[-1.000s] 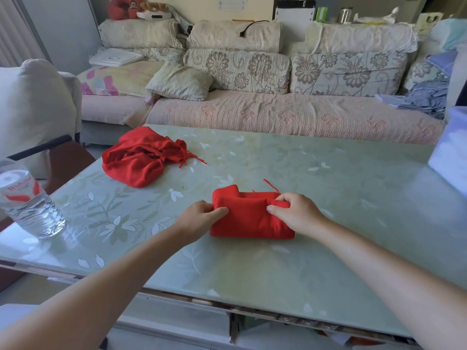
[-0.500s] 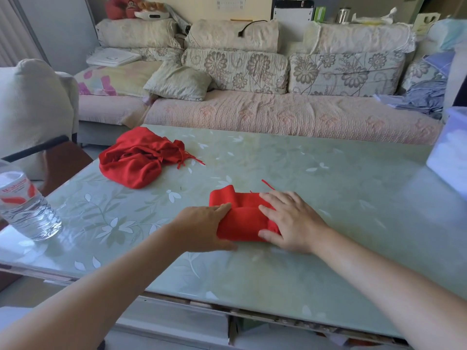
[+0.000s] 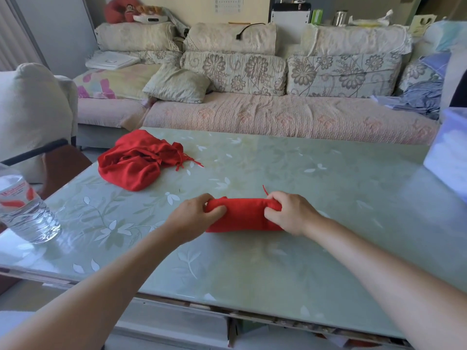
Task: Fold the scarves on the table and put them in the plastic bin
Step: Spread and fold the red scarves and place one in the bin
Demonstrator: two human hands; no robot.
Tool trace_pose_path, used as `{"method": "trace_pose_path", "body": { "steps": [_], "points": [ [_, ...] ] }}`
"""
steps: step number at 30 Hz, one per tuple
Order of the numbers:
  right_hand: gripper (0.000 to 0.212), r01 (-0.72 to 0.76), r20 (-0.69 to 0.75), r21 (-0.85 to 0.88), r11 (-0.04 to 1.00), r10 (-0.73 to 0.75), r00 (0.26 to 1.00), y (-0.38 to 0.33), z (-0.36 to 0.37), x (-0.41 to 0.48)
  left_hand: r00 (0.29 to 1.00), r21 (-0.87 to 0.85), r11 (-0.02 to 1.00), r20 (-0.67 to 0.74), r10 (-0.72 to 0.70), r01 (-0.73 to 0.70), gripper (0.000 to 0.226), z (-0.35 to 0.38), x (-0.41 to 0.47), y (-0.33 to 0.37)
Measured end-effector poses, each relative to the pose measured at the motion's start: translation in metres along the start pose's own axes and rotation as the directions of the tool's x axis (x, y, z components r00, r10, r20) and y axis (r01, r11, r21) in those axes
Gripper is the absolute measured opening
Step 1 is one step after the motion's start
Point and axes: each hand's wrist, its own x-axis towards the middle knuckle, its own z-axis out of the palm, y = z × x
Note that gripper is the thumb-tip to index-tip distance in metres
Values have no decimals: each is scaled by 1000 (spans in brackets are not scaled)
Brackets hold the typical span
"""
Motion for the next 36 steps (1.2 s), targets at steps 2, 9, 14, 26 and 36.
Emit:
{"method": "trace_pose_path", "body": {
  "steps": [2, 9, 14, 26, 36],
  "points": [
    [24, -92, -13, 49, 994, 93, 996, -1, 2, 11, 987, -24, 987, -13, -160, 159, 45, 1, 10, 2],
    [47, -241, -133, -296, 924, 210, 969, -8, 13, 39, 924, 271, 945, -281, 259, -183, 36, 20, 42, 22],
    [31, 307, -161, -327, 894, -373, 914, -6, 28, 47, 930, 411, 861, -80, 360, -298, 43, 36, 46, 35],
    [94, 298, 269, -393, 870, -201, 942, 16, 22, 51, 942, 330, 884, 172, 288, -331, 91, 21, 59, -5],
    [72, 236, 184, -446, 863, -170, 968, 2, 20, 33, 922, 598, 703, 281, 266, -385, 65, 9, 54, 19]
  ]
}}
